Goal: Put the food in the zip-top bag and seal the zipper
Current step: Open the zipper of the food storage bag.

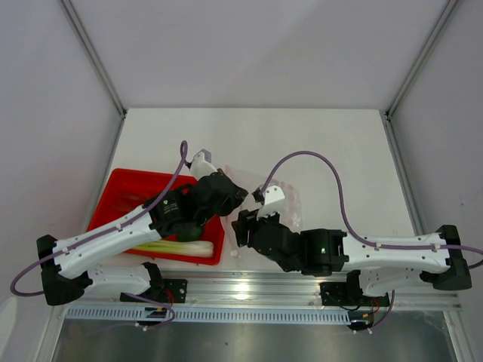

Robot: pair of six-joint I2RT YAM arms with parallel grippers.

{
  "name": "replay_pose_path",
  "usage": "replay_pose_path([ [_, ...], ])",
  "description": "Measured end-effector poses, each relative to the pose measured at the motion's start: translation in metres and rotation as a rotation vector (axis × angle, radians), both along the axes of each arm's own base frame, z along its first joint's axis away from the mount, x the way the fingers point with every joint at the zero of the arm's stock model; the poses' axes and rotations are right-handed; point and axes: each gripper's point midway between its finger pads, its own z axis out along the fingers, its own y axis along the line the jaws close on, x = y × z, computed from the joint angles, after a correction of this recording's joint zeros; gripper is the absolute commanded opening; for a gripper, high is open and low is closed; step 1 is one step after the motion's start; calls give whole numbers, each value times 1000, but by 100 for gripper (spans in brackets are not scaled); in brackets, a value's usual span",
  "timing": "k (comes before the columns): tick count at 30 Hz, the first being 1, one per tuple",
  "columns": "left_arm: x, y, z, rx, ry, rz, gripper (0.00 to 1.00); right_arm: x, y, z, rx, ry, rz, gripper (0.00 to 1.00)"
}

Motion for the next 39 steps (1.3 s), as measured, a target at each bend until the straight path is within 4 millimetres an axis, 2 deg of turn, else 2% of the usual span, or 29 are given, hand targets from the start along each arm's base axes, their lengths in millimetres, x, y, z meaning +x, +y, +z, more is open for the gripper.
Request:
replay_pose_path([
  [5, -2, -1, 0, 2, -2, -6, 1, 6, 1, -8, -15, -5, -50, 49],
  [12, -2, -1, -1, 21, -10, -18, 1, 12, 4, -17, -40, -16, -98, 46],
  [13, -1, -1, -2, 25, -11, -20, 1, 12, 5, -18, -43, -13, -101, 44],
  [14, -1, -1, -3, 29, -11, -21, 1, 12, 6, -20, -45, -11, -103, 33],
  [15, -1, -1, -3, 35, -12, -24, 1, 12, 6, -21, -48, -10, -106, 29],
  [18, -1, -2, -4, 45, -16, -31, 1, 13, 4, -24, -51, 0, -127, 4],
  [19, -1, -2, -4, 46, -17, -33, 0, 14, 2, -25, -51, 4, -137, 0],
  [25, -1, -5, -4, 64, -46, -66, 1, 19, -8, -30, -49, 7, -182, 0],
  [27, -1, -6, -6, 94, -66, -98, 25, 20, -14, -31, -54, 8, -186, 0],
  [28, -1, -6, -7, 114, -80, -119, 49, 20, -17, -30, -54, 7, -187, 0],
  [29, -2, -6, -8, 132, -97, -143, 62, 20, -19, -30, -51, 9, -186, 0],
  [32, -5, -5, -11, 153, -147, -197, 90, 21, -30, -30, -41, 12, -187, 0],
  [34, -8, -1, -14, 158, -179, -230, 99, 22, -37, -30, -35, 17, -189, 0],
  [36, -13, 6, -16, 168, -219, -261, 99, 24, -41, -30, -28, 22, -191, 0],
  [39, -17, 15, -1, 156, -296, -288, 99, 26, -45, -33, -26, 33, -193, 0],
])
